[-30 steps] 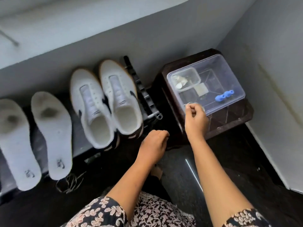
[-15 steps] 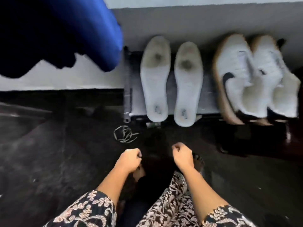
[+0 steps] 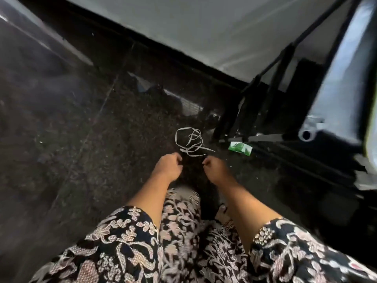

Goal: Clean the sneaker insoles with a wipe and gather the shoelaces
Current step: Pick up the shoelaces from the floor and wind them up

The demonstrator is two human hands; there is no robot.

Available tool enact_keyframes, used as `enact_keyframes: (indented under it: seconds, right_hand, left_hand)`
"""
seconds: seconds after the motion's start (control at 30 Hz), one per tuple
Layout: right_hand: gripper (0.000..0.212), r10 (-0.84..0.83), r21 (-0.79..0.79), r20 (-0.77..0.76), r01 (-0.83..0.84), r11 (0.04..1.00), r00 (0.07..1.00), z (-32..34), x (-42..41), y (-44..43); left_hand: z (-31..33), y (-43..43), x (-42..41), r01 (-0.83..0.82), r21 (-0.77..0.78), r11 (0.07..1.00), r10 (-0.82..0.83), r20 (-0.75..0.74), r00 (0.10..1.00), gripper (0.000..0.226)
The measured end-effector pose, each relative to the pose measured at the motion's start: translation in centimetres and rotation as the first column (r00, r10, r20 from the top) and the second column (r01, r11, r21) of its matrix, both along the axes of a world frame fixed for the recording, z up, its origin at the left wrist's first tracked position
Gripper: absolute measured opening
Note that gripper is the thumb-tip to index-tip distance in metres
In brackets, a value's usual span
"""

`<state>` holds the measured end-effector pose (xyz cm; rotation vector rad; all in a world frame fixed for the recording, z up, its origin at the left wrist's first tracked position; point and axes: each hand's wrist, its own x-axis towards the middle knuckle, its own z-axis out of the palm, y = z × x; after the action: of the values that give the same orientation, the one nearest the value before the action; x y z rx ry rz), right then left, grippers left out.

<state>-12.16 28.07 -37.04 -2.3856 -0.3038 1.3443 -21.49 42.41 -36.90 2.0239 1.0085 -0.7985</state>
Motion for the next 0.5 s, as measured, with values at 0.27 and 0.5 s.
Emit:
enact_keyframes:
  seconds: [0.27,0.5]
  right_hand:
    - [0.04,0.599,-0.157,0.08,-0.584,0.797,0.797,-14.2,0.5,3.5]
    - [0.062,0.675,-0.191,-0.04,-0.668,0.719,0.737,-22.2,-0.7,5.5]
  left_hand:
    - [-14.8,0.9,-0.5,0.277,0.058,0.959,-0.277,0.004,0.961,0.034]
    - [-21.3,1.9,-1.1,0.267,0.068,0.961,-0.268,0.003,0.963,0.037]
